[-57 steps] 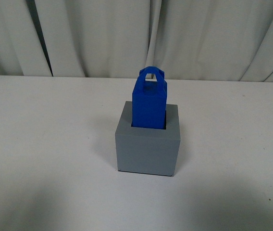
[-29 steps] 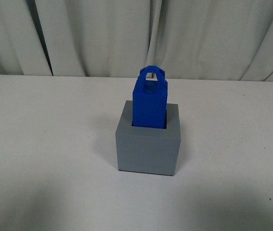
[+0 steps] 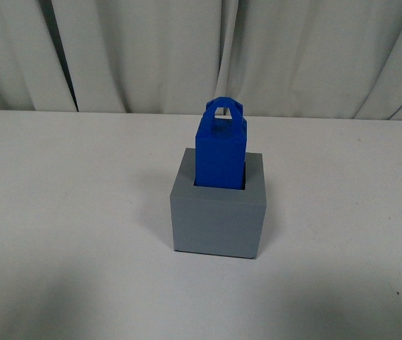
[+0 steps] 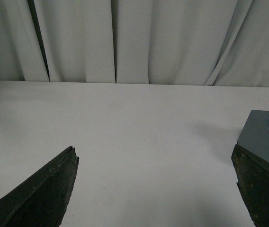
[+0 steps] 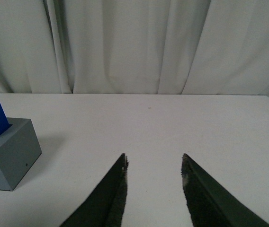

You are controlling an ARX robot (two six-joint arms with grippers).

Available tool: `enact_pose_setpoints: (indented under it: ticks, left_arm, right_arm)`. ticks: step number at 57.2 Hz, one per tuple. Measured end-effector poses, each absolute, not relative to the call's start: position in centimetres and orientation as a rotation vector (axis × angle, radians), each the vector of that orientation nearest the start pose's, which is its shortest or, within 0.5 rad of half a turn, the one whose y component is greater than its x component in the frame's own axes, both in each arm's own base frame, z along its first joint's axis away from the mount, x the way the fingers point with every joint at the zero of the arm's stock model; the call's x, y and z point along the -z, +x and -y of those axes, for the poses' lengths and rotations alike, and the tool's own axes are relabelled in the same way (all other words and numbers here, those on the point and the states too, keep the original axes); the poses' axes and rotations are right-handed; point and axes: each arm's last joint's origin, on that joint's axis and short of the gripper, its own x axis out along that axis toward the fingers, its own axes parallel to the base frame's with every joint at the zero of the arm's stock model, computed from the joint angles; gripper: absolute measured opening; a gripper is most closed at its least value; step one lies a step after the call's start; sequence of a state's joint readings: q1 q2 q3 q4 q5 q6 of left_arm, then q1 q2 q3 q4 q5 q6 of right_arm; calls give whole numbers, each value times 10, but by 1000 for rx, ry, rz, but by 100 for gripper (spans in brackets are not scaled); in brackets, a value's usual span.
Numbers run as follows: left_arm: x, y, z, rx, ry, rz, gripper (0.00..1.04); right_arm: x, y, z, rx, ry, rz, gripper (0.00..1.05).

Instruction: Insert blue part into gray base

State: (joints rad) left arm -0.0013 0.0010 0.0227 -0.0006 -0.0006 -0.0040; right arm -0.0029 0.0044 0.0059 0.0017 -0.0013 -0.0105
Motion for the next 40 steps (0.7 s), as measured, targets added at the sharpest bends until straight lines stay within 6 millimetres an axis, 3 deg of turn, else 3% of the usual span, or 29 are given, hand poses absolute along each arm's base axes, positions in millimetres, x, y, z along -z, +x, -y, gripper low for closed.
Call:
enact_pose_setpoints:
  ticks: [19, 40]
  left_arm:
    - [-171, 96, 0, 0, -4, 21, 98]
    - [-171, 96, 0, 1, -4, 21, 98]
  right_arm:
    - [-165, 98, 0, 2, -9, 3, 98]
    - [-165, 98, 0, 2, -10, 3, 96]
